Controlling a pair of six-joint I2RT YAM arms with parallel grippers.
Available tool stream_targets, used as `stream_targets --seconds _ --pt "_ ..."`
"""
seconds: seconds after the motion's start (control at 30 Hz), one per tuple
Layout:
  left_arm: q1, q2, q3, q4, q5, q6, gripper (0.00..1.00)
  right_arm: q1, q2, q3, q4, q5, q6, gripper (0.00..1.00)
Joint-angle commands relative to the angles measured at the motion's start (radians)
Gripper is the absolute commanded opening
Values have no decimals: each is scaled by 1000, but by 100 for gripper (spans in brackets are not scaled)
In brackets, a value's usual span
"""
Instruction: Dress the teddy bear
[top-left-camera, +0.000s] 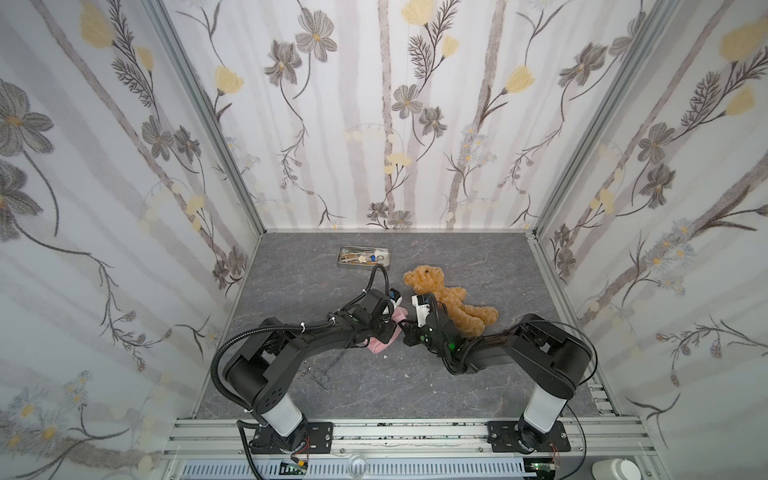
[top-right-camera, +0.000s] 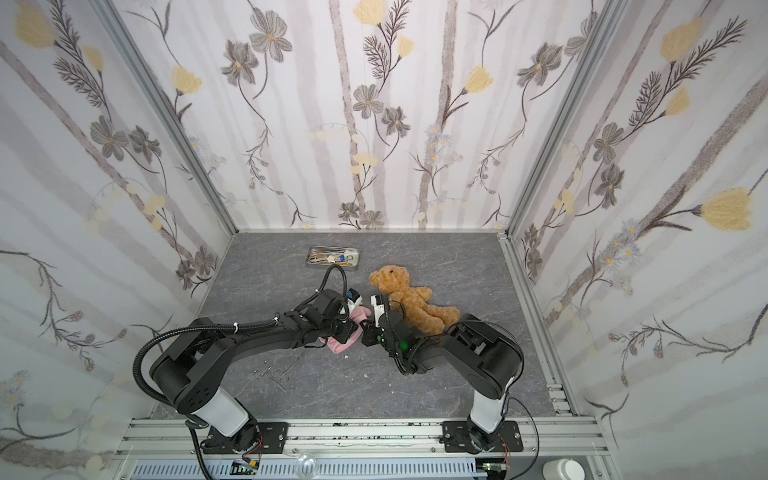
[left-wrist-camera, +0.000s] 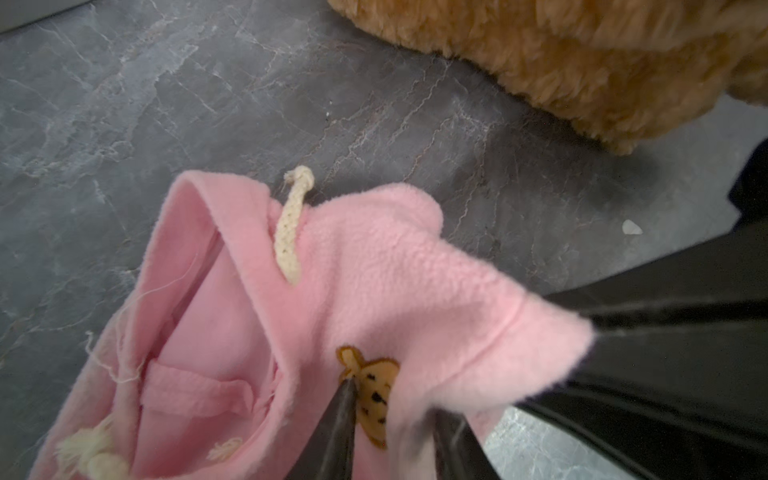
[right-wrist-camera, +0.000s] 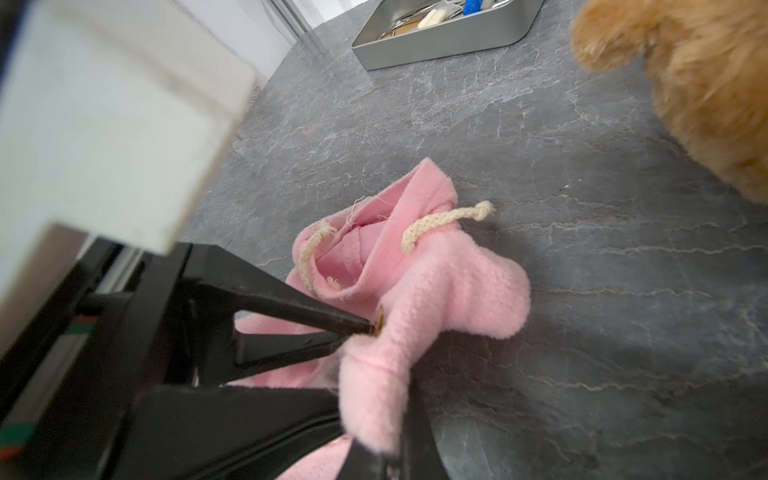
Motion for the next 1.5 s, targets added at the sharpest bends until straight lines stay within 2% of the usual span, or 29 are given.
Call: stream_targets --seconds 0.0,0.23,0.3,0.37,0.43,0.5,0.63,0.73,0.8,0.9,1.0,1.03,1.23,1.47 --pt "-2 10 11 22 -33 5 29 -1 -8 2 5 -11 7 0" --pt "2 -31 2 22 -14 -26 2 -19 0 21 -70 24 -20 0" --pt "14 -43 -8 21 -13 -53 0 -19 3 36 -103 25 -32 2" --pt "32 -56 -12 21 -13 -87 0 -53 -5 55 -149 27 -55 10" --pt "56 -70 -12 21 -29 -135 0 -67 -36 64 -203 8 -88 25" --pt "77 -79 -4 21 -50 -185 0 -80 -88 63 -261 -41 -133 37" --pt "127 -85 20 23 -30 -286 0 -111 -275 33 -414 -154 -229 48" --pt "145 -77 37 28 11 -297 0 -162 -422 21 -511 -232 -285 57" --pt "148 -71 45 31 10 -296 0 -208 -484 35 -563 -266 -310 68" --pt "152 -62 51 31 10 -295 0 -288 -510 76 -616 -235 -336 84" --pt "154 -62 51 31 7 -298 0 -377 -444 149 -661 -209 -354 98" --pt "155 -63 49 31 5 -299 0 -403 -402 214 -684 -215 -360 100" --pt "158 -76 47 31 2 -299 0 -476 -121 442 -775 -251 -405 100" --pt "159 -89 43 31 8 -295 0 -497 94 625 -851 -360 -443 100"
